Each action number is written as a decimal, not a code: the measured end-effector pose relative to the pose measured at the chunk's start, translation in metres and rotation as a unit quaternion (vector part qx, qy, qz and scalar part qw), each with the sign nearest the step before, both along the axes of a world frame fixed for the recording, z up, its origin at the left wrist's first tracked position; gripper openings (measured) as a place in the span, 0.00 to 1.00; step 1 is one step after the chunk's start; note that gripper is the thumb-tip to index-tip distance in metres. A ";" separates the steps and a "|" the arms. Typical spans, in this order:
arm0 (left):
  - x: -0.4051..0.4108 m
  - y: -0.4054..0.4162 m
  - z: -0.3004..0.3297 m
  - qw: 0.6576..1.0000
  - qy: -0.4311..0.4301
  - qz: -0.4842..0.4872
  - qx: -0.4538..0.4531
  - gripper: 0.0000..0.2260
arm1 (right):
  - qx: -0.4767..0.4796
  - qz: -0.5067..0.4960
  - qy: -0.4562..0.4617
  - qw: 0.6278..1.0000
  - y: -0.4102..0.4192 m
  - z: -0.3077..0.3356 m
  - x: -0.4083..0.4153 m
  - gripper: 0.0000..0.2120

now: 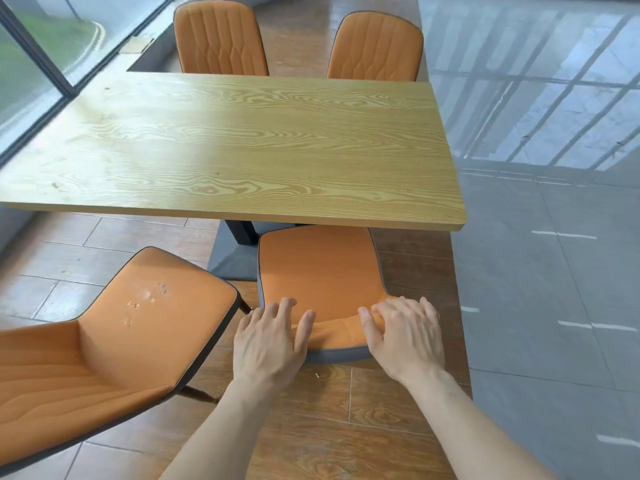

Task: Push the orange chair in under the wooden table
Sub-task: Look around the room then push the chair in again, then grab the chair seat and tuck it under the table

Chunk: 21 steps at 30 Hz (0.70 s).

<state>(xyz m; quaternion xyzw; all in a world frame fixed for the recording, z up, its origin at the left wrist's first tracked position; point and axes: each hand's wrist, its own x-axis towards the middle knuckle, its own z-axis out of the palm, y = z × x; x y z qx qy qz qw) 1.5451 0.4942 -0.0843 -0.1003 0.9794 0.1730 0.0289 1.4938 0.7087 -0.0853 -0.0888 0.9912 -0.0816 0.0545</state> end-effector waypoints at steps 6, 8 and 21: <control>0.028 -0.043 0.037 0.999 0.023 -0.018 -0.025 0.26 | -0.033 -0.034 0.008 0.999 -0.022 0.030 0.028 0.32; 0.041 -0.069 0.047 0.999 0.029 -0.014 -0.038 0.25 | -0.037 -0.034 0.009 0.999 -0.038 0.040 0.038 0.32; 0.131 -0.339 0.062 0.994 0.091 -0.036 -0.041 0.26 | -0.025 -0.058 -0.020 0.998 -0.276 0.070 0.137 0.29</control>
